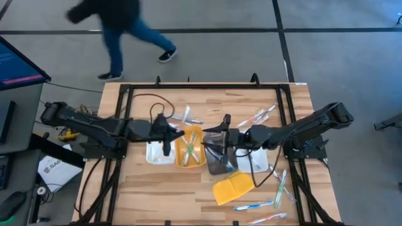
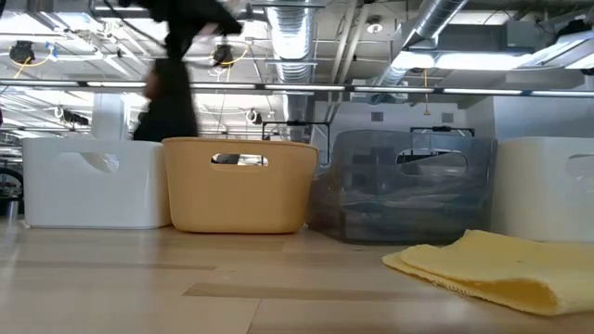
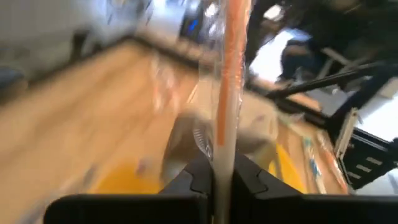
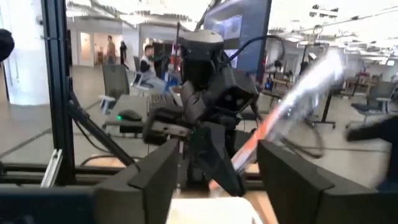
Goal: Pick & Place Toothbrushes
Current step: Put the orange toothbrush into the left white bin
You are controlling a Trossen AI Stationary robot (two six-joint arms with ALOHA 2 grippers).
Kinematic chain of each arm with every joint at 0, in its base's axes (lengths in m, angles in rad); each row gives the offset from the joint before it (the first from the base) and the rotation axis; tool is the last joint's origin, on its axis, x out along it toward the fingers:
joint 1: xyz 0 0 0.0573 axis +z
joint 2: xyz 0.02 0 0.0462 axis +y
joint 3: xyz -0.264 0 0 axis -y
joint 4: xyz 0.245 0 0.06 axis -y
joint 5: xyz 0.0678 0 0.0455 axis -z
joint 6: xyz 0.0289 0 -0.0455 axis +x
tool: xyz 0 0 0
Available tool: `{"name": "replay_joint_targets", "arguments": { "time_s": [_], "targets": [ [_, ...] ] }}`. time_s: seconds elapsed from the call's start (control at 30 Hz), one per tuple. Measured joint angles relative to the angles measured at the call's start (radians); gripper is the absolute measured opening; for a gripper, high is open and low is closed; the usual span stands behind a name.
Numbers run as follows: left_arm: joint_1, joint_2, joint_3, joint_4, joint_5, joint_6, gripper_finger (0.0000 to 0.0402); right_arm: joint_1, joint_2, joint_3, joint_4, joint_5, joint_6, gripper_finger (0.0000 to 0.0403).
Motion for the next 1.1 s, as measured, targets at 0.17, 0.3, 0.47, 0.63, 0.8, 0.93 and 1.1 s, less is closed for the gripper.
{"name": "replay_joint_targets", "arguments": {
  "time_s": [0.17,0.3,0.47,0.63,0.8,0.93,1.1],
  "targets": [
    [0.004,-0.069,0.000,-0.330,0.013,-0.329,0.0009,0.000,-0.098,0.000,-0.160,0.001,0.049,0.0248],
    [0.004,-0.059,0.000,-0.461,0.123,-0.511,0.0009,0.002,-0.164,0.000,-0.294,0.000,0.122,0.0249],
    [0.004,-0.026,0.000,-0.549,0.261,-0.666,0.0009,0.002,-0.211,0.000,-0.410,0.000,0.201,0.0249],
    [-0.015,0.008,0.000,-0.686,0.372,-0.791,0.0009,0.008,-0.223,0.000,-0.450,0.000,0.210,0.0249],
    [-0.023,0.013,0.000,-0.814,0.434,-0.864,0.0009,0.016,-0.224,0.000,-0.452,0.000,0.209,0.0249],
    [-0.003,0.014,0.000,-0.841,0.457,-0.857,0.0009,0.016,-0.224,0.000,-0.452,0.000,0.207,0.0249],
    [0.031,0.014,0.000,-0.843,0.456,-0.823,0.0014,0.015,-0.224,0.000,-0.452,0.000,0.207,0.0249]
  ]
}}
